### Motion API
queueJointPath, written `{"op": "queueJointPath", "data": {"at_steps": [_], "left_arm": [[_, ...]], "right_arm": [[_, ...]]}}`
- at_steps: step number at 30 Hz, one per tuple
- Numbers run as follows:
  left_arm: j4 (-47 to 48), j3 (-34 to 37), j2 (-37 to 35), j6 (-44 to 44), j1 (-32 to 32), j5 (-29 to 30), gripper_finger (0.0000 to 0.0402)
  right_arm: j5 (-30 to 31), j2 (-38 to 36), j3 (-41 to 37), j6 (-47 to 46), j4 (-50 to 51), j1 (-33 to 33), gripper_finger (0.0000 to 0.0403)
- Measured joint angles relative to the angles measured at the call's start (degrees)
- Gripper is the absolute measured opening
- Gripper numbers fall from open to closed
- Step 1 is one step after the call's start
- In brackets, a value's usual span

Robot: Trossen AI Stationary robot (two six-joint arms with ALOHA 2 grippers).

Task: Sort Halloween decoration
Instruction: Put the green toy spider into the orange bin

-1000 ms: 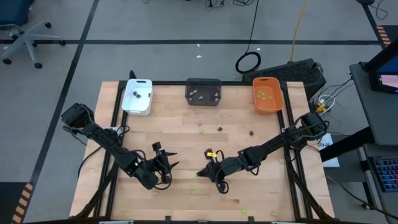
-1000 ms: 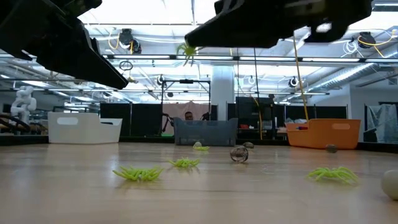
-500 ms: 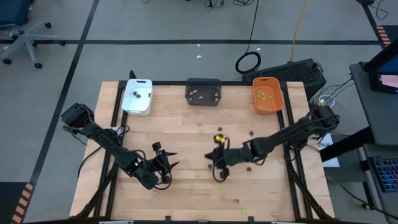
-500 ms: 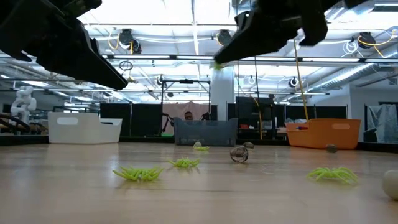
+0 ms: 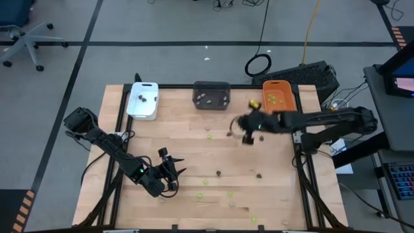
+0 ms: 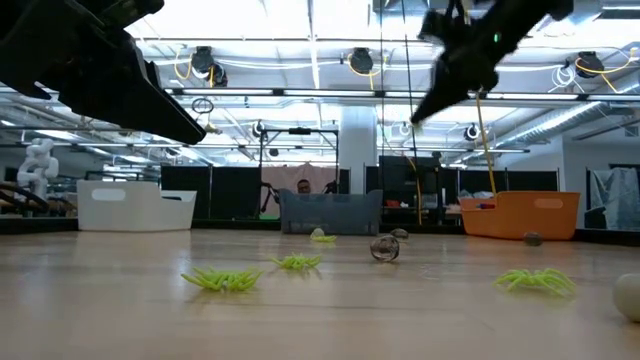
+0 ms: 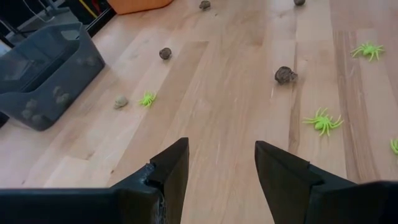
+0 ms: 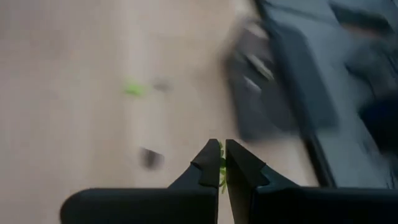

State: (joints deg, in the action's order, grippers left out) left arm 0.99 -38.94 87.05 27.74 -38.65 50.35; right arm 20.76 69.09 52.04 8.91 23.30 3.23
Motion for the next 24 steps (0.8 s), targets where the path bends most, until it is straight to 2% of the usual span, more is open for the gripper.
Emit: {"op": "queueJointPath", "data": {"at_steps": [6,12,20,24], "left_arm": [[-0.04,0.0,0.0,0.3,0.0,0.0,0.0184],[-0.09,0.0,0.0,0.42,0.0,0.0,0.0184],[-0.06,0.02,0.0,0.4,1.06,0.0,0.0184],[0.04,0.02,0.0,0.22,2.76,0.0,0.0184]], "right_arm": [[-3.01,-6.27,-6.31,-3.76,0.51,17.56,0.0],[-3.0,-6.8,-10.48,-4.89,0.6,33.22,0.0],[-2.77,-4.96,-13.54,-7.94,0.46,44.39,0.0],[2.03,-2.93,-14.94,-13.32,-1.96,47.28,0.0003]]}}
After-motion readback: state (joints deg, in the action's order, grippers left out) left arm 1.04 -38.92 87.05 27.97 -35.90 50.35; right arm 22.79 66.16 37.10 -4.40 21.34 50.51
